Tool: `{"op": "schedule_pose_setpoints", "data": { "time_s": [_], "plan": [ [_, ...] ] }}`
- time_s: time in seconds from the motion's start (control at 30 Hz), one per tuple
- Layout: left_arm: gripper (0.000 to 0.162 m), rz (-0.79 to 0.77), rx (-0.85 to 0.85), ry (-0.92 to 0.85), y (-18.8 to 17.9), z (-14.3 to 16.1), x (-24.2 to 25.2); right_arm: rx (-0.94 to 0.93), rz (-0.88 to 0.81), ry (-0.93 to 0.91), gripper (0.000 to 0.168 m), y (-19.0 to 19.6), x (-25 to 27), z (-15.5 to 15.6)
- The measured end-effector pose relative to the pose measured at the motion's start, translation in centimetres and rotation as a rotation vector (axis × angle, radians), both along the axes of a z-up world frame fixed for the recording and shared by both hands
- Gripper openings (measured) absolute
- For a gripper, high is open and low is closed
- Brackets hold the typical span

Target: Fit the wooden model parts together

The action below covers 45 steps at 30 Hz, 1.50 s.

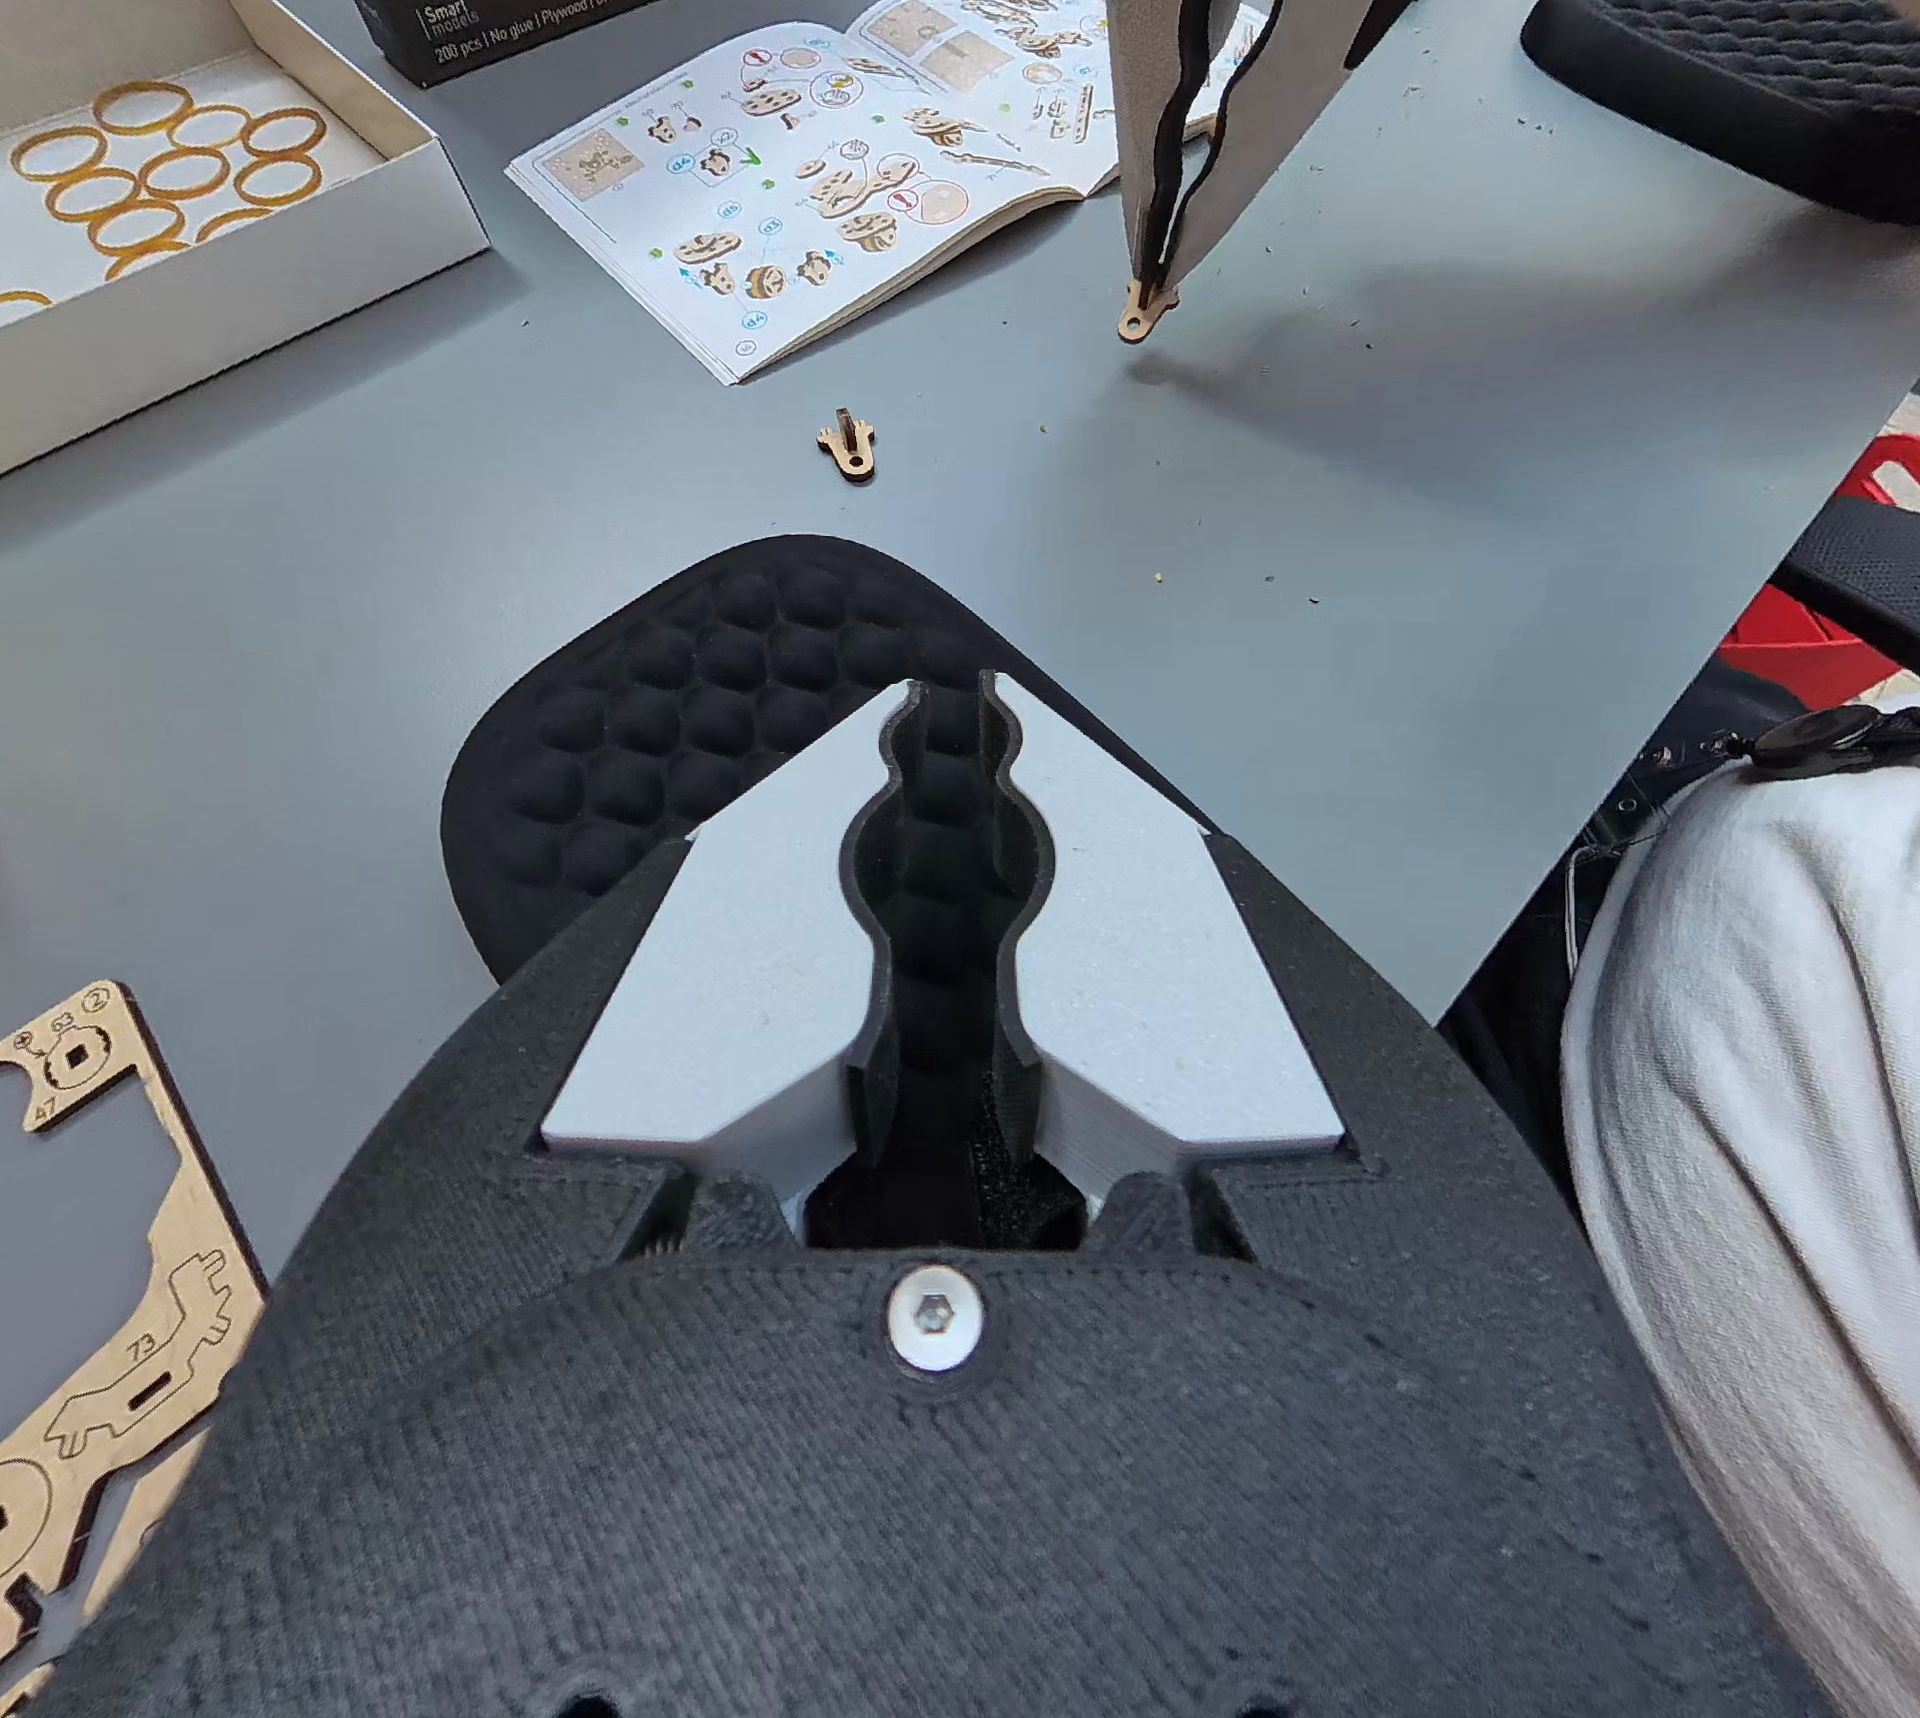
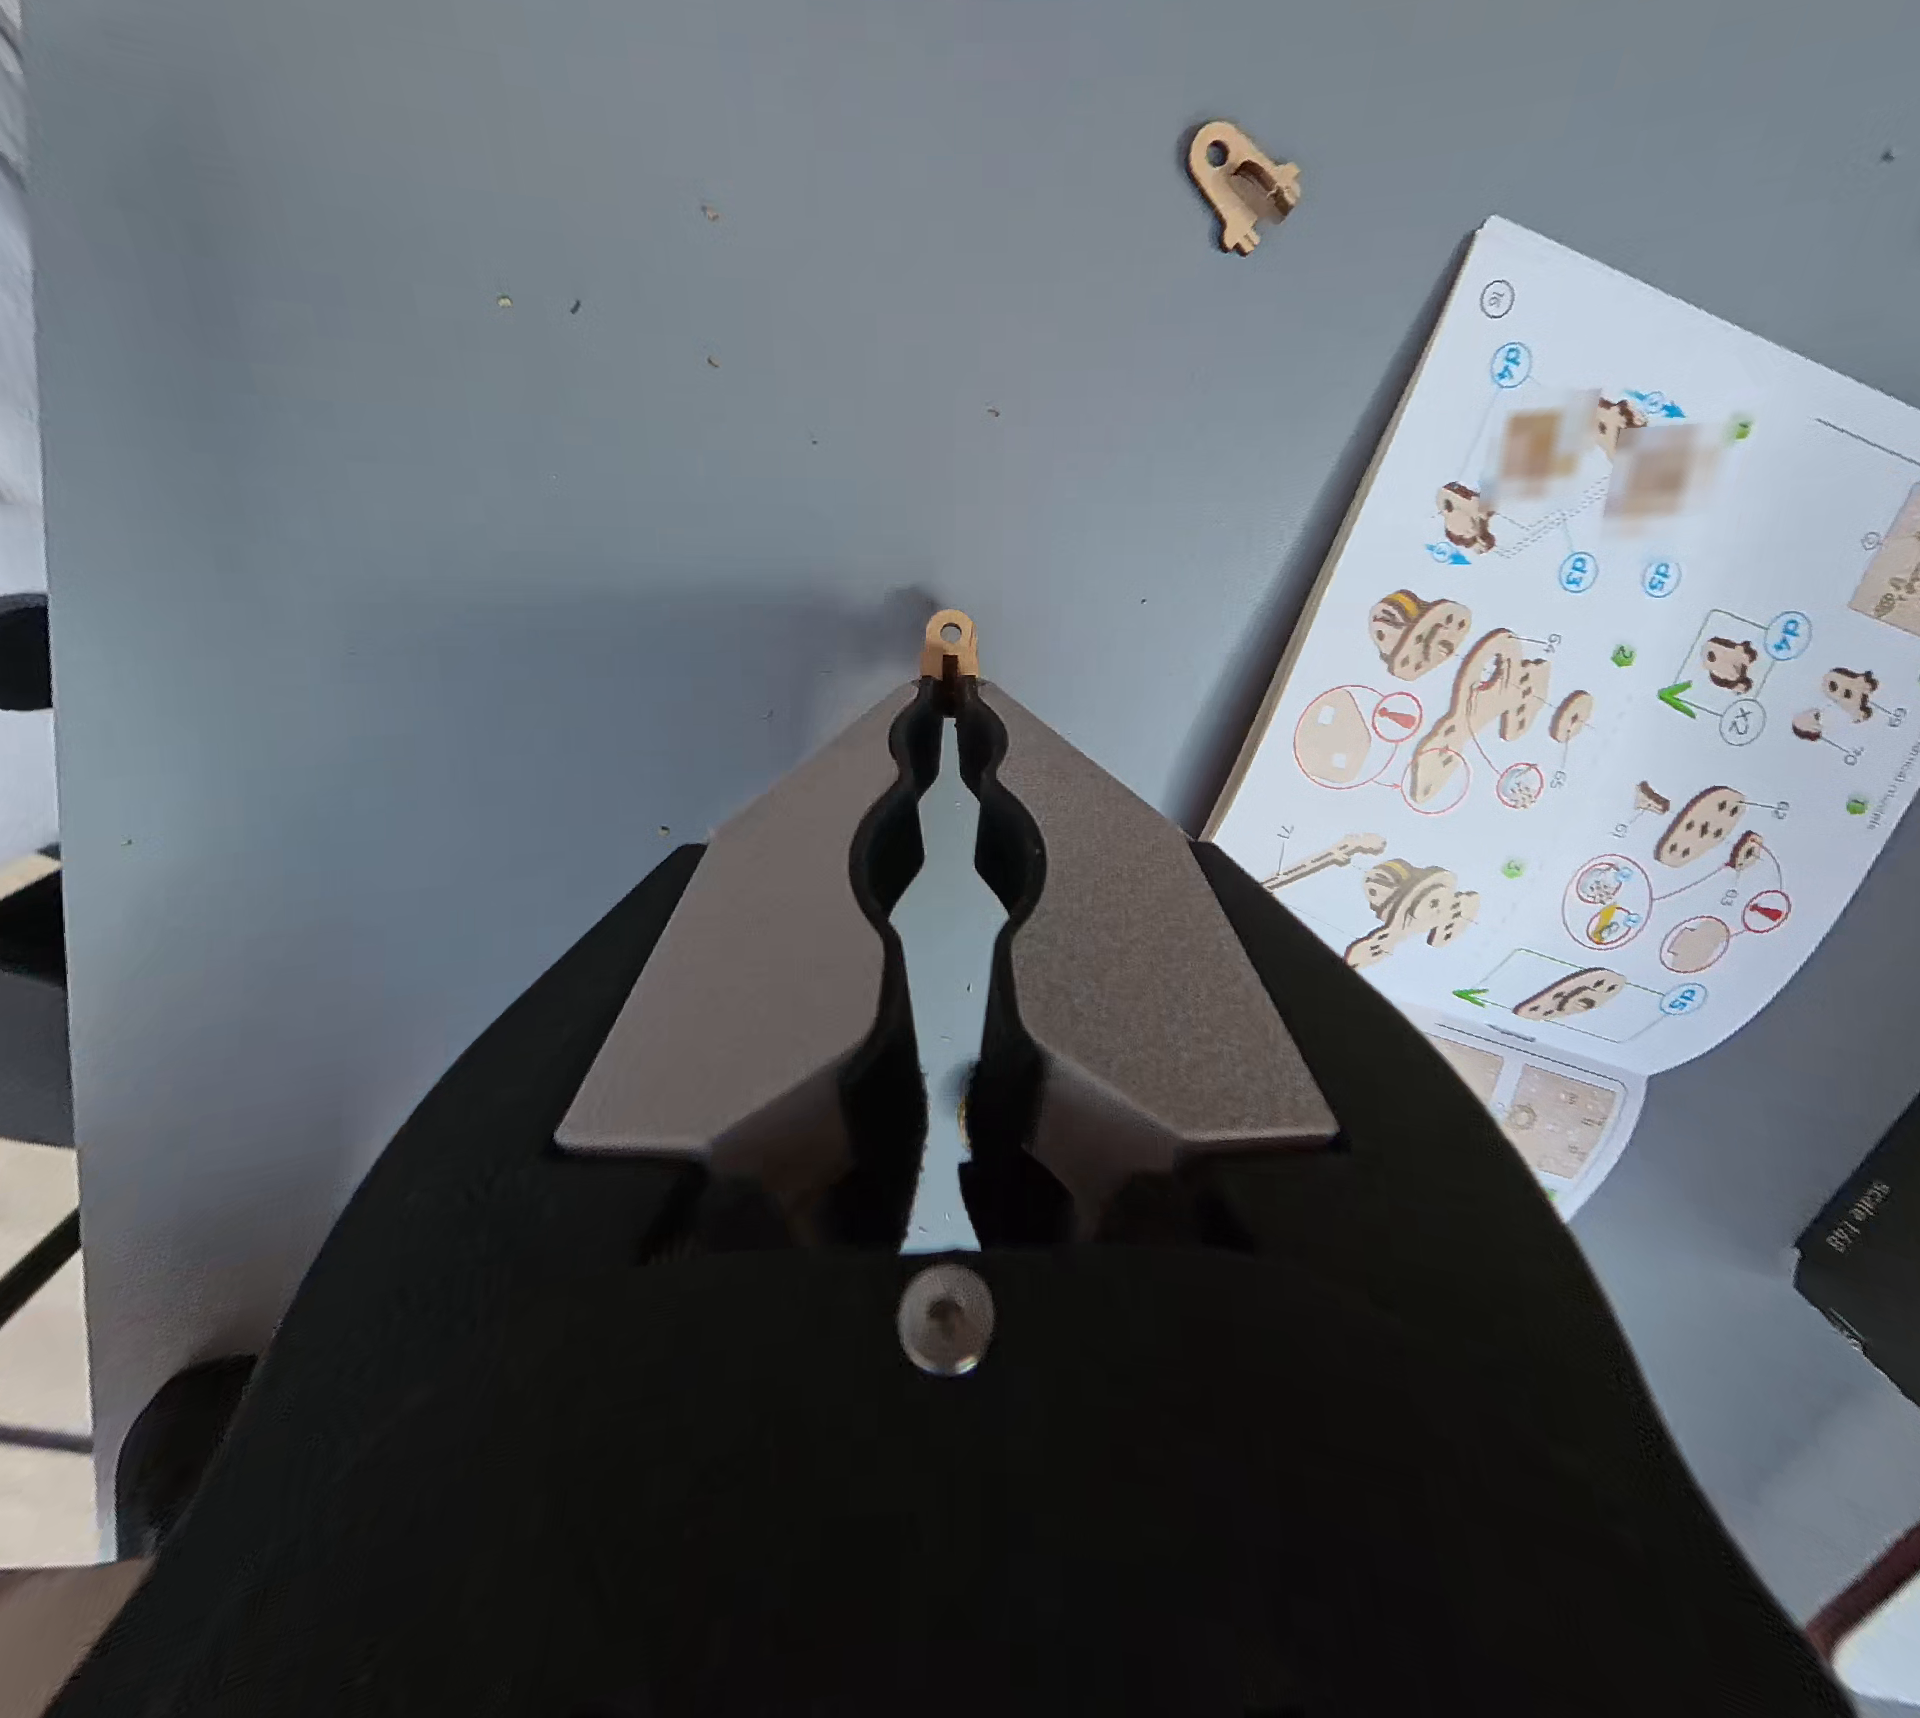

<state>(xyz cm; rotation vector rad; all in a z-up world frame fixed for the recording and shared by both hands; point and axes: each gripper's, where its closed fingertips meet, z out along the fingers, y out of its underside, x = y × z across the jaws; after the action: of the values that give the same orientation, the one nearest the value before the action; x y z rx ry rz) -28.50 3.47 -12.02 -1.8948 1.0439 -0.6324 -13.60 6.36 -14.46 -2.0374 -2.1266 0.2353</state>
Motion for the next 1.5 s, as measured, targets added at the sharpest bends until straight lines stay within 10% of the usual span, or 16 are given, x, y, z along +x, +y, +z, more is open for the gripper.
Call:
{"op": "schedule_pose_setpoints", "data": {
  "time_s": [0.93, 1.5],
  "plan": [
    [0.008, -0.004, -0.003, -0.014, 0.0, 0.1, 0.0, 0.037, 0.073, -0.332, 0.003, 0.2, 1.1, -1.6],
    [0.008, 0.002, -0.002, -0.016, 0.0, 0.1, -0.2, -0.033, -0.045, 0.141, 0.007, 0.5, 0.4, -0.5]
  ]
}}
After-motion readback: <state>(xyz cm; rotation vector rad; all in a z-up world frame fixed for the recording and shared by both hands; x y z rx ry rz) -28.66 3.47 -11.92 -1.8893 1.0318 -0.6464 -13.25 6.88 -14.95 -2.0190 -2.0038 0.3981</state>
